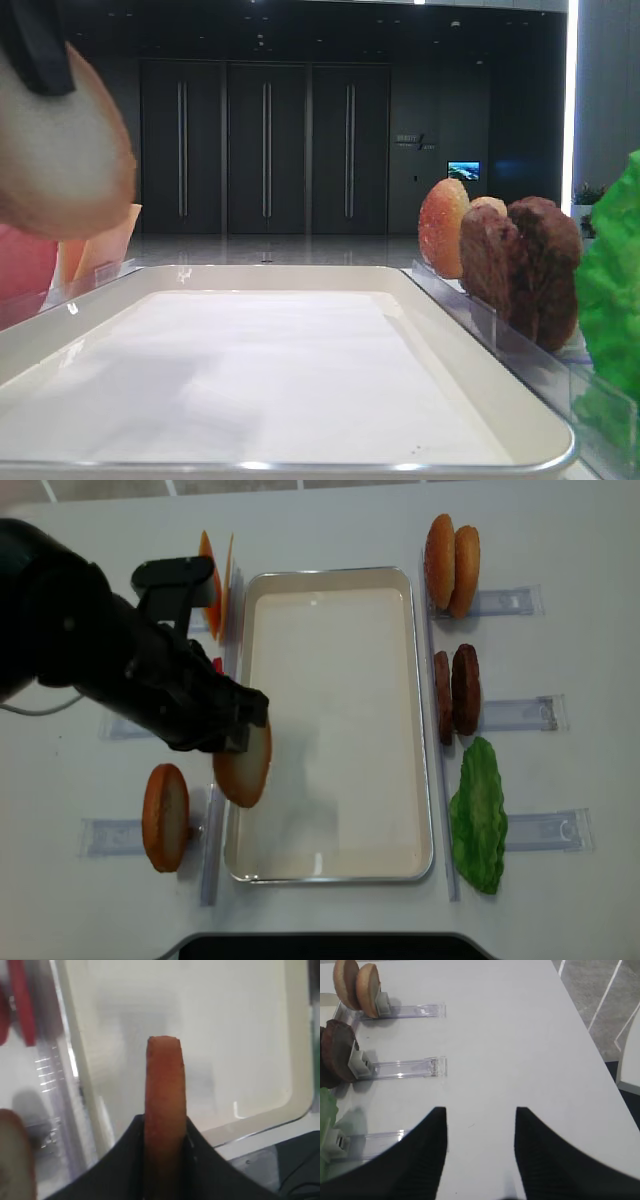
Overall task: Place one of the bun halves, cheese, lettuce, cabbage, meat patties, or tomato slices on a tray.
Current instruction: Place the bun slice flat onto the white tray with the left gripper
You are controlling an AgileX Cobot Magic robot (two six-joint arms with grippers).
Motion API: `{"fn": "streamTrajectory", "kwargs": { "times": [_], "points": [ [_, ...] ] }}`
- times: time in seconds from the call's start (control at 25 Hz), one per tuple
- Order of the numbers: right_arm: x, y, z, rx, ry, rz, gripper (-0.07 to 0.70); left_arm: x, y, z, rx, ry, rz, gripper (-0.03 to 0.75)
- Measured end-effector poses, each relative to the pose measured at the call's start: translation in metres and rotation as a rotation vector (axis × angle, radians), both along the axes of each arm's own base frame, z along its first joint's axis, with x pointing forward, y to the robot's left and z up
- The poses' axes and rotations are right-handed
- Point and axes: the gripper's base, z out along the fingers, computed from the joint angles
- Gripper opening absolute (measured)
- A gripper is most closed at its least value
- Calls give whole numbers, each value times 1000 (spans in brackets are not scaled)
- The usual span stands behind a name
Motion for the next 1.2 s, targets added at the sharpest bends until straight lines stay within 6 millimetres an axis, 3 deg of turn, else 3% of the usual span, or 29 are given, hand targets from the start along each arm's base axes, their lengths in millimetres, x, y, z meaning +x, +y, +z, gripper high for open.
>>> {"fn": "streamTrajectory", "kwargs": {
  "times": [0.12,0.4,0.52,0.84,1.2],
  "points": [
    [0,0,0,0,0,0,307,1,0,-10,-137,13,-10,120],
    [0,0,0,0,0,0,307,8,24,-31,-435,25,5,120],
    [0,0,0,0,0,0,307,4,26,-40,-523,4,-6,120],
    [0,0,0,0,0,0,307,14,17,-55,-634,18,-8,120],
    [0,0,0,0,0,0,307,27,11,-91,-616,76,-14,120]
  ]
}}
